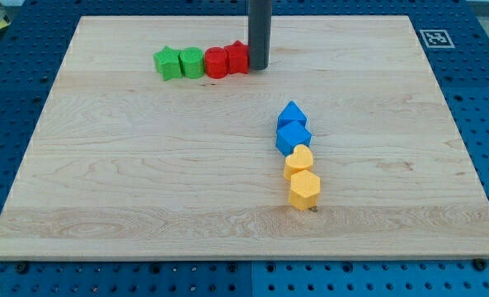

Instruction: Slightly move the yellow blocks and blue cube towards the center

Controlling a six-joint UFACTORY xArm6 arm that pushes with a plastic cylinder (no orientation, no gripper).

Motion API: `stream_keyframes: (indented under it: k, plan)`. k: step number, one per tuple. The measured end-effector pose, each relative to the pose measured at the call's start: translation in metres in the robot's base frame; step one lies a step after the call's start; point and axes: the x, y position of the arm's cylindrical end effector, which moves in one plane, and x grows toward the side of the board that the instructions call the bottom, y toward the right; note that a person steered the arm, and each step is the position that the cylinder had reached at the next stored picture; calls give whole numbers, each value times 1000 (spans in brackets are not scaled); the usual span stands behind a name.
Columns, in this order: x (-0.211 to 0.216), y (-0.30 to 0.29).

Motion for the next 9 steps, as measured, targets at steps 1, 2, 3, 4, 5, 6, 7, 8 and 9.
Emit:
stream_keyframes:
  k: [1, 2, 3, 4, 5, 6, 7, 8, 9]
  plan:
    - [0, 4]
    - [10, 47]
    - [37, 98]
    - [82, 132]
    - [115, 161]
    - [163, 187]
    - [194, 173]
    - [202, 141]
    - [202, 101]
